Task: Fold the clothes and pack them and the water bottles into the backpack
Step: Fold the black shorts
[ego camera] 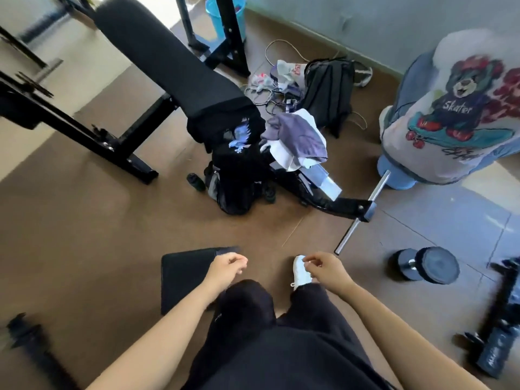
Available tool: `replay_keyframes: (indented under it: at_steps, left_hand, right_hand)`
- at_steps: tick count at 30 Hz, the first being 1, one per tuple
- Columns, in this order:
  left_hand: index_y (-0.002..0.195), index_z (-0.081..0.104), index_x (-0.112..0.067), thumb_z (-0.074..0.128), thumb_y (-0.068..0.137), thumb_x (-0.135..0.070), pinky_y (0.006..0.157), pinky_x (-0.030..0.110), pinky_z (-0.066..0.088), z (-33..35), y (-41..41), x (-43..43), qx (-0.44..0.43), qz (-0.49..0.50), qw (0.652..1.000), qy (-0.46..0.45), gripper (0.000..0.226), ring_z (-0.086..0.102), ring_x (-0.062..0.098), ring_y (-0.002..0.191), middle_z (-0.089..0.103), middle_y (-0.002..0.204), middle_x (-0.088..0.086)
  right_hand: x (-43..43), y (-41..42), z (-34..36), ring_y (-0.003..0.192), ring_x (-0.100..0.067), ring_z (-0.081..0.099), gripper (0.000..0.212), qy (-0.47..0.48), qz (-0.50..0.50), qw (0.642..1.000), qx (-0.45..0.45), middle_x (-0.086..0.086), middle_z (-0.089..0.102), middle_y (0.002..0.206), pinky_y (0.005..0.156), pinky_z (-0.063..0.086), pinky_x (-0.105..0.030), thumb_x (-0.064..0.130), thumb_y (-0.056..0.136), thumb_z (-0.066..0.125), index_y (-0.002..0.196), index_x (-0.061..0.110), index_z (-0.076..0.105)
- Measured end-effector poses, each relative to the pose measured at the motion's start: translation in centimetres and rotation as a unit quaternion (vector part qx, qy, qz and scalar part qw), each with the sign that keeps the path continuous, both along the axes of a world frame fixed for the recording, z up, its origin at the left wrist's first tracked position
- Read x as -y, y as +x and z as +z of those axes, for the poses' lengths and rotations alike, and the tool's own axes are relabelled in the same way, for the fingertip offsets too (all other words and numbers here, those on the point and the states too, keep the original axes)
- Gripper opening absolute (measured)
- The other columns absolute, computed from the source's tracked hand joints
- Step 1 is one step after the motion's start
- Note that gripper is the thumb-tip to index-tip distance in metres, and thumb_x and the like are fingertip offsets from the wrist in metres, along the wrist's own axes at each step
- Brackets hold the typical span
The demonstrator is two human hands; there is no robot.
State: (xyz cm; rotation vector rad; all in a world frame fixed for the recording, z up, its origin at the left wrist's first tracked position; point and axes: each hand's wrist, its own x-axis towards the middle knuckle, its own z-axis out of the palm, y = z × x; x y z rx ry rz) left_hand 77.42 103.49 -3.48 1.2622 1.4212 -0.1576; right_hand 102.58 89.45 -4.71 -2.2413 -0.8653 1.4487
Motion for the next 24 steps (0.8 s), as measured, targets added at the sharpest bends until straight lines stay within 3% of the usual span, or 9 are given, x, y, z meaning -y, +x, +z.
replay_keyframes:
  at_steps: [4,6,8,13,18,22,24]
  left_hand:
    - [0.099,0.076,-0.015,0.062,0.1,-0.019,0.08,0.025,0.053,0.3,3.2,-5.4,0.018,0.063,0.998,-0.002,0.015,0.067,0.014,0.083,0.078,0.101,0.008]
    - [0.099,0.075,-0.013,0.061,0.101,-0.016,0.07,0.017,0.051,0.0,4.1,-8.8,0.028,0.102,0.994,0.002,0.015,0.066,0.014,0.082,0.077,0.1,0.008]
    - [0.1,0.075,-0.012,0.059,0.101,-0.013,0.068,0.018,0.049,-0.7,4.9,-12.7,0.035,0.141,0.989,0.002,0.015,0.064,0.015,0.083,0.075,0.096,0.006]
    - [0.106,0.075,-0.005,0.06,0.101,-0.011,0.06,0.009,0.049,-5.0,6.1,-25.0,0.05,0.184,0.982,0.003,0.017,0.065,0.013,0.077,0.074,0.097,0.009]
    - [0.095,0.076,-0.017,0.06,0.1,-0.017,0.067,0.019,0.048,-11.3,7.7,-37.7,0.055,0.217,0.975,0.013,0.017,0.068,0.016,0.081,0.077,0.096,0.007]
    - [0.089,0.074,-0.022,0.061,0.099,-0.018,0.078,0.031,0.051,-15.6,9.6,-46.7,0.057,0.229,0.971,0.038,0.017,0.065,0.014,0.074,0.076,0.09,0.004]
    - [0.088,0.073,-0.026,0.062,0.098,-0.019,0.086,0.04,0.056,-18.5,10.3,-50.8,0.057,0.218,0.972,0.063,0.016,0.068,0.018,0.081,0.075,0.092,0.002]
  right_hand:
    - [-9.4,4.8,0.8,0.09,-0.016,0.068,0.015,-0.003,0.079,0.997,0.007,0.007,0.071,0.091,0.088,0.056,-0.034,0.024,0.096,0.062,0.105,0.021,0.074]
    - [-14.5,6.4,1.2,0.091,-0.016,0.069,0.013,0.005,0.108,0.994,0.011,0.008,0.07,0.09,0.088,0.055,-0.033,0.023,0.095,0.062,0.102,0.024,0.073]
    - [-19.7,7.5,0.9,0.092,-0.017,0.069,0.011,0.013,0.125,0.992,0.014,0.008,0.07,0.087,0.086,0.054,-0.034,0.023,0.094,0.064,0.099,0.026,0.073]
    - [-32.7,8.3,-0.8,0.089,-0.019,0.067,0.016,0.025,0.154,0.987,0.037,-0.003,0.073,0.092,0.085,0.054,-0.035,0.023,0.095,0.064,0.106,0.019,0.075]
    - [-45.5,8.6,-3.8,0.068,-0.008,0.062,0.013,0.054,0.154,0.985,0.058,-0.006,0.073,0.076,0.073,0.05,-0.022,0.014,0.095,0.064,0.101,0.013,0.075]
    - [-56.0,10.0,-8.5,0.08,-0.023,0.07,0.012,0.068,0.129,0.988,0.058,-0.006,0.074,0.083,0.084,0.057,-0.038,0.016,0.094,0.067,0.105,0.016,0.073]
    - [-61.2,10.9,-11.6,0.085,-0.027,0.07,0.018,0.086,0.118,0.987,0.072,-0.009,0.075,0.09,0.087,0.055,-0.037,0.014,0.093,0.066,0.11,0.013,0.071]
